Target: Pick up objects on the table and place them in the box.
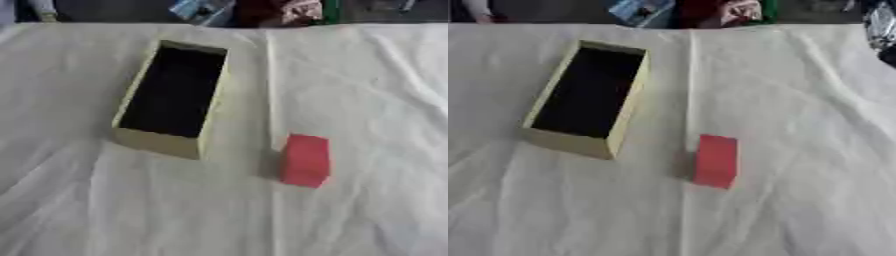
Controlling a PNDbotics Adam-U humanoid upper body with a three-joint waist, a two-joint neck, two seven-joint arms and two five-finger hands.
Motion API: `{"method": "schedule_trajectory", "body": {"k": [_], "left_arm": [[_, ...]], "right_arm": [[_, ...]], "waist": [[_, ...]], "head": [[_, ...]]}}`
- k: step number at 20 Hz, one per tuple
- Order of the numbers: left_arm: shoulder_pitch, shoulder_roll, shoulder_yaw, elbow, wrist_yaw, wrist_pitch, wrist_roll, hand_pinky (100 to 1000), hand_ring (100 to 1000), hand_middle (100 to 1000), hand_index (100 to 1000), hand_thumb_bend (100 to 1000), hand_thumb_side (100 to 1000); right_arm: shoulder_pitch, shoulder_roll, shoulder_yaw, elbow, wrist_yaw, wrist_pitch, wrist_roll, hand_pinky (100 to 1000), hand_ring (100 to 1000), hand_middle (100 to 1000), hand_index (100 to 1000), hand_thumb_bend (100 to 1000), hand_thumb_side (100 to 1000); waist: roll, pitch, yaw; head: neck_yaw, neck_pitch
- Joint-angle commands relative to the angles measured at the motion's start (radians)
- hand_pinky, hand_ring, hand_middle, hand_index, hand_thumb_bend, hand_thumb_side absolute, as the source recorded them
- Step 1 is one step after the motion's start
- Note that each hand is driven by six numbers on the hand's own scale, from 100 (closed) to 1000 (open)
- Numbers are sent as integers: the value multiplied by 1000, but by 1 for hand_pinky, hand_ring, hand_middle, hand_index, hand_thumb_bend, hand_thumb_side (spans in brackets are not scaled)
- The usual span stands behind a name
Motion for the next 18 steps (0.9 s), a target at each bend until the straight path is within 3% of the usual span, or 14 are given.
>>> {"method": "schedule_trajectory", "body": {"k": [1, 4, 5, 7, 13, 18], "left_arm": [[-3, 33, 4, -20, -3, 0, 2, 571, 551, 522, 653, 235, 100], [0, 39, 2, -20, -4, 1, 1, 571, 551, 522, 653, 236, 100], [1, 41, 1, -20, -4, 1, 0, 571, 551, 522, 653, 236, 100], [5, 45, -1, -20, -5, 3, -2, 571, 551, 522, 653, 236, 100], [10, 50, -6, -20, -3, 6, -7, 570, 551, 522, 653, 235, 100], [9, 50, -12, -20, 1, 7, -14, 570, 551, 521, 653, 234, 100]], "right_arm": [[-24, -55, 5, -17, 19, 8, 8, 774, 626, 703, 761, 100, 212], [-63, -111, 43, -17, 56, 32, 30, 791, 657, 737, 786, 100, 243], [-79, -133, 59, -15, 70, 44, 39, 806, 687, 764, 808, 100, 312], [-122, -181, 101, -6, 99, 72, 66, 821, 720, 792, 829, 100, 356], [-260, -328, 244, 5, 189, 156, 155, 843, 770, 826, 855, 100, 400], [-340, -438, 369, 10, 271, 192, 237, 842, 803, 842, 867, 100, 423]], "waist": [[-5, -41, -1], [-11, -49, -5], [-13, -52, -6], [-18, -57, -7], [-25, -66, -2], [-31, -69, 8]], "head": [[1, 12], [4, 19], [5, 21], [5, 25], [-2, 29], [-14, 29]]}}
